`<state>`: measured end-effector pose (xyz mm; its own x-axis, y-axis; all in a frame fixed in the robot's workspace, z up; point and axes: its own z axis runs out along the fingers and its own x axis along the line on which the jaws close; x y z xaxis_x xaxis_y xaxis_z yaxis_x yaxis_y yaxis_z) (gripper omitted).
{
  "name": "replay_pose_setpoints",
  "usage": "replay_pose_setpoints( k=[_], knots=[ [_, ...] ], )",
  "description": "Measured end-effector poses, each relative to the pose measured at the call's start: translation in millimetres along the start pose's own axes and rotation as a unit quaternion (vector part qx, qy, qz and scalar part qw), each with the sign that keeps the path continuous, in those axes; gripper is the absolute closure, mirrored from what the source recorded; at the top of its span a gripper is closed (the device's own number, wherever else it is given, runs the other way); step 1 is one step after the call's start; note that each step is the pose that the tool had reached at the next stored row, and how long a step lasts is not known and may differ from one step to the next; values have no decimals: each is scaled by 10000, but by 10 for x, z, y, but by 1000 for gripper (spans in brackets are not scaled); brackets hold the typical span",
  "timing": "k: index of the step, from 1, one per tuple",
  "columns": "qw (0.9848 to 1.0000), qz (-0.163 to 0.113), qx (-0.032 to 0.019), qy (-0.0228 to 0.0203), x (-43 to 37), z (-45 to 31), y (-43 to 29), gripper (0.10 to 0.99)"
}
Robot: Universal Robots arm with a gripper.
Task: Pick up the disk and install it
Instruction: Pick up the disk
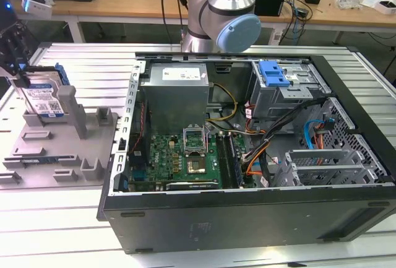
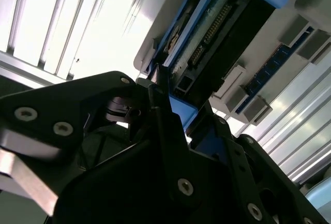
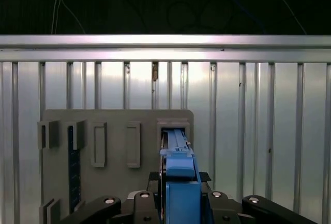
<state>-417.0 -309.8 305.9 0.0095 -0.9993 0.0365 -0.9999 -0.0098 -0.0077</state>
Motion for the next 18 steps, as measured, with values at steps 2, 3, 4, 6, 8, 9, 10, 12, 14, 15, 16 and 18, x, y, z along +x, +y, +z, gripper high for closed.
replay_pose_setpoints(
  k=[2, 3, 4, 6, 8, 9, 10, 12, 14, 15, 16, 18],
  knots=[
    [10000, 0, 0, -4, 2, -61, 0, 722],
    [10000, 0, -1, -6, 4, -100, -1, 722],
    [10000, 0, 0, -7, 4, -122, -1, 722],
    [10000, 0, 0, -8, 7, -190, -1, 722],
    [10000, 0, -1, -8, 10, -272, -2, 722],
    [10000, 0, 0, -9, 11, -309, -3, 722],
    [10000, 0, 0, -9, 13, -348, -4, 722],
    [10000, 0, 0, -10, 16, -433, -5, 722],
    [10000, 0, 0, -10, 19, -523, -7, 722],
    [10000, 0, 0, -11, 21, -567, -7, 722],
    [10000, 0, 0, -11, 23, -624, -8, 722],
    [10000, 0, 0, -12, 26, -714, -11, 722]
  ],
)
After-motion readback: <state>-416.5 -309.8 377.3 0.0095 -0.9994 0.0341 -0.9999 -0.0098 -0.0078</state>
